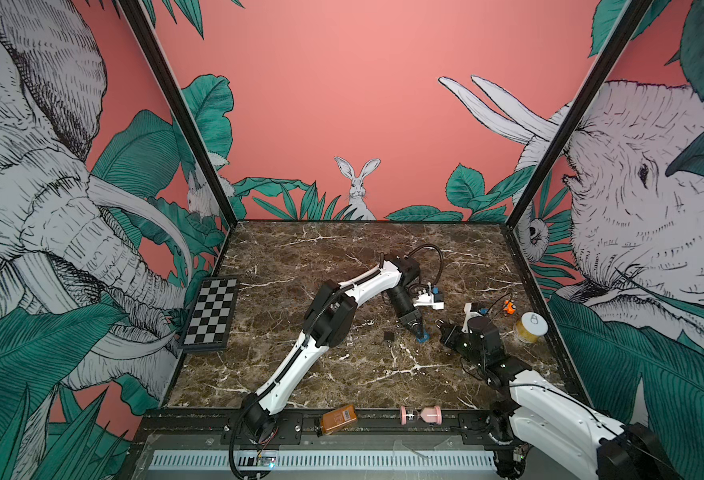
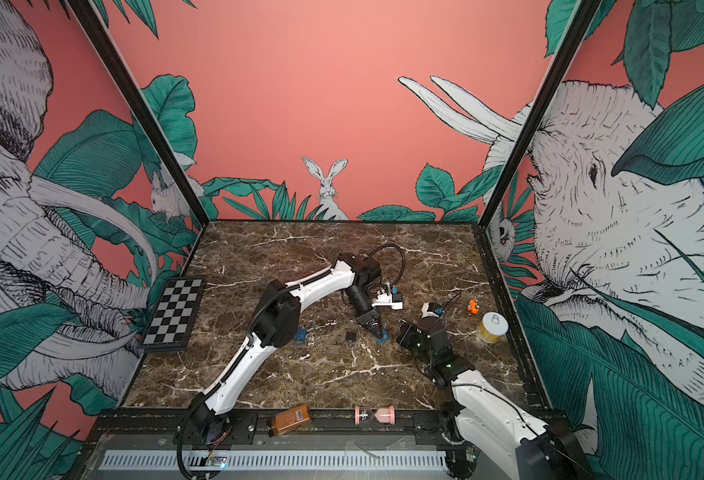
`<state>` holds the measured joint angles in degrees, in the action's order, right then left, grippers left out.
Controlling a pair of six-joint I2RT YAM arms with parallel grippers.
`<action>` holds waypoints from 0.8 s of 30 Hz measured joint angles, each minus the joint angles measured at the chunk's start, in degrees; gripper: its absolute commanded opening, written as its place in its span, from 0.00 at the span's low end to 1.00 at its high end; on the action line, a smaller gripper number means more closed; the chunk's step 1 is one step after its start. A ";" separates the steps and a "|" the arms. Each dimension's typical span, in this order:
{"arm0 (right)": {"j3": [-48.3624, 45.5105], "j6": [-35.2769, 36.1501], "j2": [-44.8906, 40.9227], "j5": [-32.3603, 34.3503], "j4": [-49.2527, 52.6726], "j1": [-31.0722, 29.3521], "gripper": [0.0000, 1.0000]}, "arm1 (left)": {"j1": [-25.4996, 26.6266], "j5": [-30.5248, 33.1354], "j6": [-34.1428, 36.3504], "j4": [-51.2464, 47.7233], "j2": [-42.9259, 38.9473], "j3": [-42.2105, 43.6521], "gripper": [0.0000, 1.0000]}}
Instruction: Lock with the key
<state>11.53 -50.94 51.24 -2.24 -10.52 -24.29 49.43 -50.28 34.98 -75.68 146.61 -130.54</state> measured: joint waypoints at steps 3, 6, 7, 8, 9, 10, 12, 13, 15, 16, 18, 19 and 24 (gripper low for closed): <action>-0.17 -0.44 3.08 0.09 -3.72 -0.52 0.00 | 0.22 1.27 -0.20 -1.01 2.38 -2.84 0.00; -0.22 -0.98 6.10 0.09 -6.95 -1.46 0.00 | 0.57 3.41 -0.96 -1.07 4.35 -5.68 0.00; -0.22 -1.14 6.82 0.13 -7.78 -1.75 0.00 | 0.66 4.17 -1.14 -1.11 4.81 -6.40 0.00; -0.22 -1.18 7.41 0.17 -8.55 -2.01 0.00 | 0.72 4.74 -1.38 -1.14 5.11 -6.84 0.00; -0.22 -1.22 8.02 0.26 -9.29 -2.32 0.00 | 0.81 5.25 -1.53 -1.20 5.57 -7.50 0.00; -0.22 -1.25 8.61 0.35 -10.08 -2.56 0.00 | 0.90 5.22 -1.70 -1.25 5.90 -7.93 0.00; -0.22 -1.29 9.77 0.48 -11.50 -2.93 0.00 | 0.96 5.27 -2.01 -1.25 6.08 -8.26 0.00; -0.22 -1.33 10.45 0.61 -12.17 -3.10 0.00 | 1.01 5.29 -2.16 -1.25 6.08 -8.26 0.01; -0.22 -1.42 12.00 0.94 -13.51 -3.41 0.00 | 1.01 5.35 -2.38 -1.22 6.08 -8.26 0.16; -0.24 -1.49 12.87 1.16 -14.14 -3.63 0.00 | 1.03 5.38 -2.43 -1.18 6.08 -8.26 0.22; -0.24 -1.62 14.38 1.53 -15.15 -4.13 0.00 | 1.05 5.97 -2.80 -0.90 6.08 -8.26 0.30; -0.26 -1.70 15.17 1.68 -15.76 -4.39 0.00 | 1.07 6.60 -2.89 -0.61 6.10 -8.26 0.31; -0.72 -2.51 17.66 2.91 -17.97 -5.57 0.00 | 1.16 8.15 -3.58 0.70 6.19 -8.74 0.37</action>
<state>10.81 -53.45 68.90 0.67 -28.49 -29.87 50.59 -42.13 31.40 -74.98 152.79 -139.28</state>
